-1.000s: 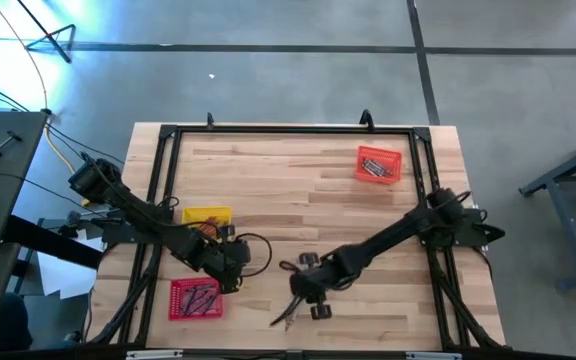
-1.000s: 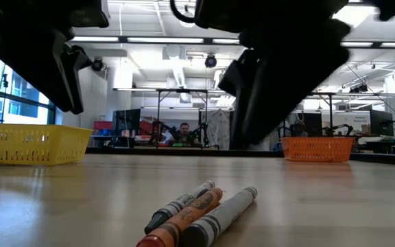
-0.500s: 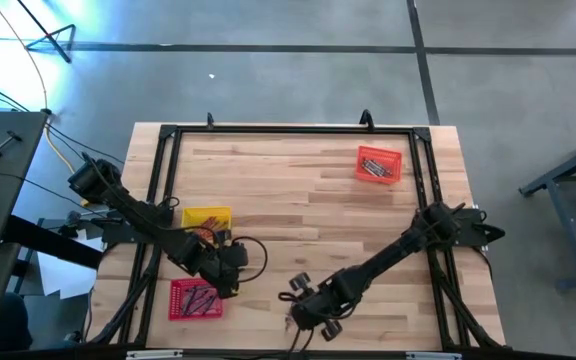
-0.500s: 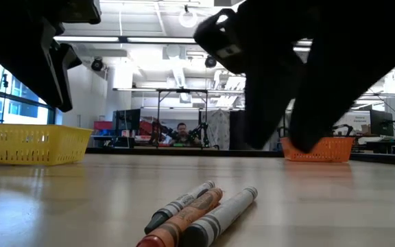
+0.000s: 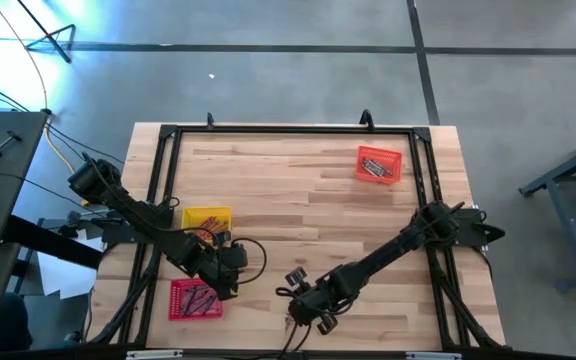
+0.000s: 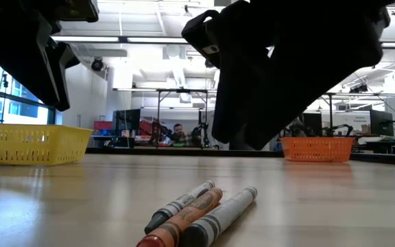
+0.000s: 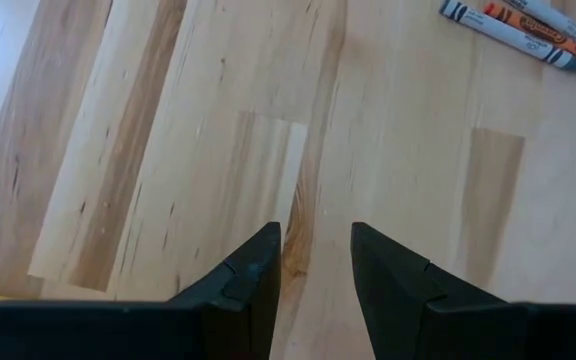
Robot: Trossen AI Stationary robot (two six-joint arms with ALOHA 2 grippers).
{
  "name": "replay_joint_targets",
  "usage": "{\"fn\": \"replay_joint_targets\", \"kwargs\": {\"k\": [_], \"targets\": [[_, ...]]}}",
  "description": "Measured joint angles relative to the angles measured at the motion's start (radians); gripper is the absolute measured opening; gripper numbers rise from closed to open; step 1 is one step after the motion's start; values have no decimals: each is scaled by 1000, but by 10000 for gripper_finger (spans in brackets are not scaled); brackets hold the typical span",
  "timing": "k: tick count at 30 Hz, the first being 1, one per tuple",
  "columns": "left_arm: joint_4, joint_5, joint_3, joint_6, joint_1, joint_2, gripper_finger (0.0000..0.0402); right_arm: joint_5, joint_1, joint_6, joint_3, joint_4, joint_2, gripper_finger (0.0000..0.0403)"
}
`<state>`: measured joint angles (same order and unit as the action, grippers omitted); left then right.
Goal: Sort crayons
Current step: Put the gray crayon into the orange bin
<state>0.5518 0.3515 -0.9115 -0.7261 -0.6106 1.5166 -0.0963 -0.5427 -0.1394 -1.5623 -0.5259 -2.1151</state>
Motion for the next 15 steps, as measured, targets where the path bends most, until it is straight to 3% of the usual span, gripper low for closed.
{"fn": "replay_joint_targets", "kwargs": {"k": [15], "targets": [[0,4,0,22,0,0,110,-2,4,-26,1,23,-76,96]]}}
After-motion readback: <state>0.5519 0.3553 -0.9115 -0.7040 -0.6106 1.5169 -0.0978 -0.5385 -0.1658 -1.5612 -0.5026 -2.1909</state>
